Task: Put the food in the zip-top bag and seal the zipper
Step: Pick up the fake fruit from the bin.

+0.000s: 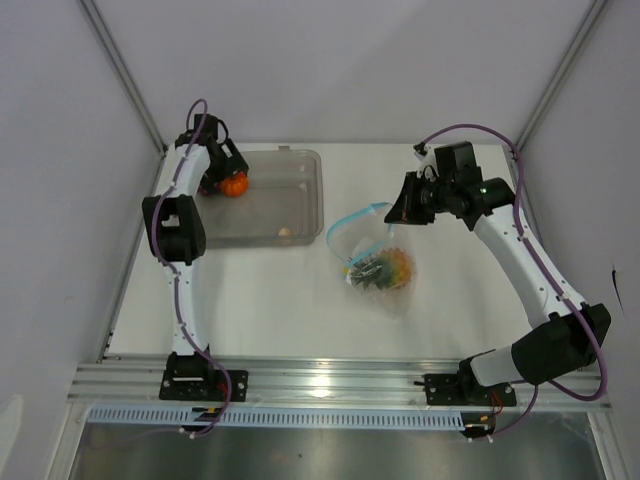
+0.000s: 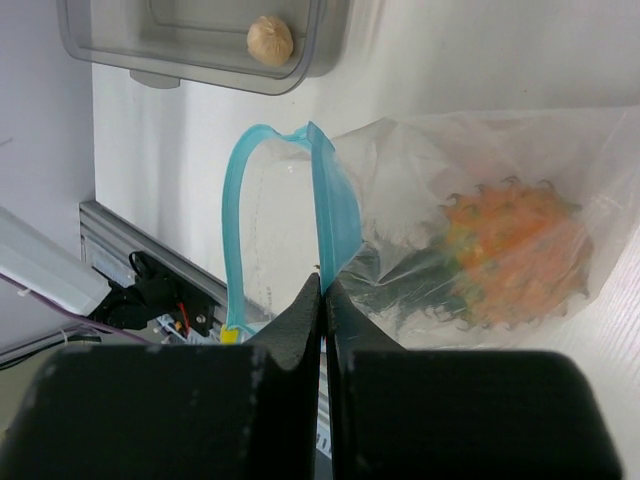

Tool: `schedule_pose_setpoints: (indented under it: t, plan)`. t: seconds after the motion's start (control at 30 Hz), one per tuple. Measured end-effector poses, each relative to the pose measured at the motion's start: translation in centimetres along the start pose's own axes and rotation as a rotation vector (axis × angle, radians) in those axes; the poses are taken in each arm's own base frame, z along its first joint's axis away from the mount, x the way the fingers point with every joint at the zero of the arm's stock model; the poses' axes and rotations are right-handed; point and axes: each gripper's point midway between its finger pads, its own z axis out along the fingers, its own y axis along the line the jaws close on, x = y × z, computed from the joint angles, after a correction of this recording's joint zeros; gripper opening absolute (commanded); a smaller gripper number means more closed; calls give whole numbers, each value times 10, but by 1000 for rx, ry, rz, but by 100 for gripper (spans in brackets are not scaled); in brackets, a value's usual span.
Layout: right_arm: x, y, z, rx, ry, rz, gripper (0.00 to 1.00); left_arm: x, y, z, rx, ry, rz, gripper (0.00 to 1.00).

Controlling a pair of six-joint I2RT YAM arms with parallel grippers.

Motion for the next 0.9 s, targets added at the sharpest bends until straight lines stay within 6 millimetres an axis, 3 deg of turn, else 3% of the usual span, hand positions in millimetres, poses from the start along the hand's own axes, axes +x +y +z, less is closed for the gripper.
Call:
schedule_pose_setpoints:
  t: [0.2,0.4,0.57,0.8,0.9]
  plan:
    - [-2,3,2,-21,-10,-1,0,10,18,11,-15,78,-49,99]
    - [-5,4,6,-34,-23,4,0,12,18,27,6,128,-73,97]
    - [-8,1,7,-38,-36,8,0,15,16,28,26,154,-95,77]
    - [-7,-7,10,-38,-34,24,0,17,15,28,70,159,-141,29]
    - [-7,-9,10,-34,-36,32,0,17,14,28,79,151,-146,20]
